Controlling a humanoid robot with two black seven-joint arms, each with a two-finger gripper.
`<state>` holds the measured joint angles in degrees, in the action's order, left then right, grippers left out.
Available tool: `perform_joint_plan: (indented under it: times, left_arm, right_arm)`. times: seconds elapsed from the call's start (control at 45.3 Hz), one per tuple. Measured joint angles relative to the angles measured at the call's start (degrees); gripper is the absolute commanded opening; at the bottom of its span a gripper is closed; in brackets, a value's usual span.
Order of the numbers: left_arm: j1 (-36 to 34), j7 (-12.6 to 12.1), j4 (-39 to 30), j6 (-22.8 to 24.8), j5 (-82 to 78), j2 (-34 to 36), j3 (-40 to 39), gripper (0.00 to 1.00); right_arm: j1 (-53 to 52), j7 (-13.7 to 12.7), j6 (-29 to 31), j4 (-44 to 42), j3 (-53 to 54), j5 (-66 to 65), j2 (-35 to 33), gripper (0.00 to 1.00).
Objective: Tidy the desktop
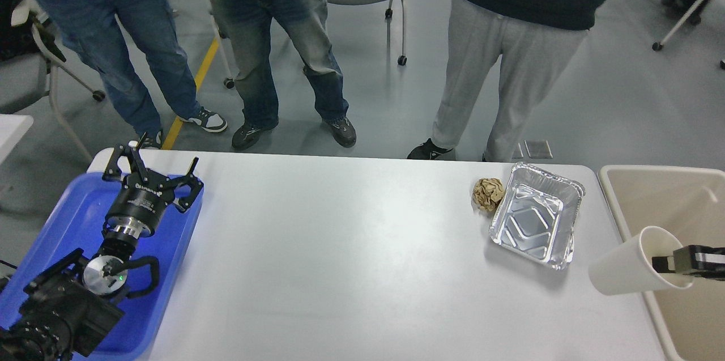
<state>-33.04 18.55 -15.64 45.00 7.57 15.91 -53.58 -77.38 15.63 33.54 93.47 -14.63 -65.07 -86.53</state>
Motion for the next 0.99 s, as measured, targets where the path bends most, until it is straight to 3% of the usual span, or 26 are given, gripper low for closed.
perform_joint_plan:
  times: [0.265, 0.463, 0.662, 0.993]
  left_arm:
    - [0.0, 0.0, 0.0, 0.0, 0.0, 0.1, 0.0, 1.00]
    - [0.0, 0.0, 0.0, 0.0, 0.0, 0.1, 0.0, 1.00]
    - [0.0, 0.0, 0.0, 0.0, 0.0, 0.1, 0.0, 1.00]
    - [0.0, 0.0, 0.0, 0.0, 0.0, 0.1, 0.0, 1.00]
  right_arm:
    - [-8.1, -0.1, 8.3, -3.0, 3.3, 3.3, -4.8, 0.00]
    - [-9.7, -0.2, 7.7, -9.9, 4.0, 4.2, -5.0, 0.00]
    - [-7.8, 0.0, 0.1, -19.8, 2.1, 7.3, -1.6, 0.00]
    - [6.9, 0.2, -23.6, -35.6, -0.6, 28.2, 11.6, 0.00]
